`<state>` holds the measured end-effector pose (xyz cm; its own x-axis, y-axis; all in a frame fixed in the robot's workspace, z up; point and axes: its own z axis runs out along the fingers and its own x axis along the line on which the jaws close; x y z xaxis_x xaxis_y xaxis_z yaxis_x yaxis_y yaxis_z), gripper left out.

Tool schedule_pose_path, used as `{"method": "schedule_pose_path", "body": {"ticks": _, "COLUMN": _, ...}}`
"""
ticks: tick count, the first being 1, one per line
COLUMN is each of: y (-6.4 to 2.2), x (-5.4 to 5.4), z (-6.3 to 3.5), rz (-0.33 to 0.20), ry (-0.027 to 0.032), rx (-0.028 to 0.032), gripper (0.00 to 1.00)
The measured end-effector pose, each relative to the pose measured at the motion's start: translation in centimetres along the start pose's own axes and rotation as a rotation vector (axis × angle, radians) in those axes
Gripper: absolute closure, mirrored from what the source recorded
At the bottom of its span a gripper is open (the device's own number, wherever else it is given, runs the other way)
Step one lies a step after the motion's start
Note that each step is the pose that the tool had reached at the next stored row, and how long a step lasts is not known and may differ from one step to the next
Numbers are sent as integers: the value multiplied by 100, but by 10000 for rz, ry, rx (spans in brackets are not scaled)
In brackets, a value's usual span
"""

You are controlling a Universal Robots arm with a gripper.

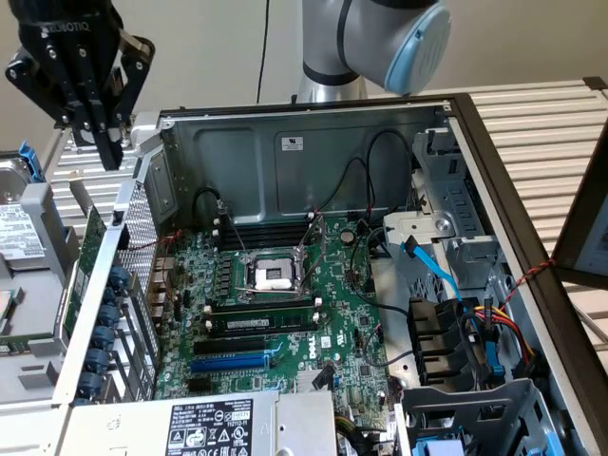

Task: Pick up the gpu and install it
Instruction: 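Reach for the gpu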

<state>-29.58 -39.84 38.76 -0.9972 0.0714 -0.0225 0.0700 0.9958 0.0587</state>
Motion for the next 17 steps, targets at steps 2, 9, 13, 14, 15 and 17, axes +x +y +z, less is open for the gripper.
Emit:
{"method": "schedule_pose_path", "body": {"ticks": 2, "y": -4, "x": 93, "z": 7, "rz": 3, "ry": 6, "rx": -124, "gripper": 89}}
{"method": "schedule_pose_path", "body": {"ticks": 9, "y": -30, "x": 412, "z": 85, "rz": 7, "ry": 3, "rx": -301, "gripper": 89}}
{"method": "schedule_pose_path", "body": {"ticks": 13, "y": -47, "x": 595, "z": 153, "rz": 6, "ry": -13, "rx": -303, "gripper": 89}}
{"method": "schedule_pose_path", "body": {"ticks": 14, "y": -51, "x": 638, "z": 169, "rz": 5, "ry": -14, "rx": -303, "gripper": 89}}
{"method": "schedule_pose_path", "body": {"ticks": 15, "y": -55, "x": 684, "z": 186, "rz": 6, "ry": -15, "rx": -302, "gripper": 89}}
{"method": "schedule_pose_path", "body": {"ticks": 17, "y": -64, "x": 777, "z": 218, "rz": 6, "ry": -16, "rx": -300, "gripper": 89}}
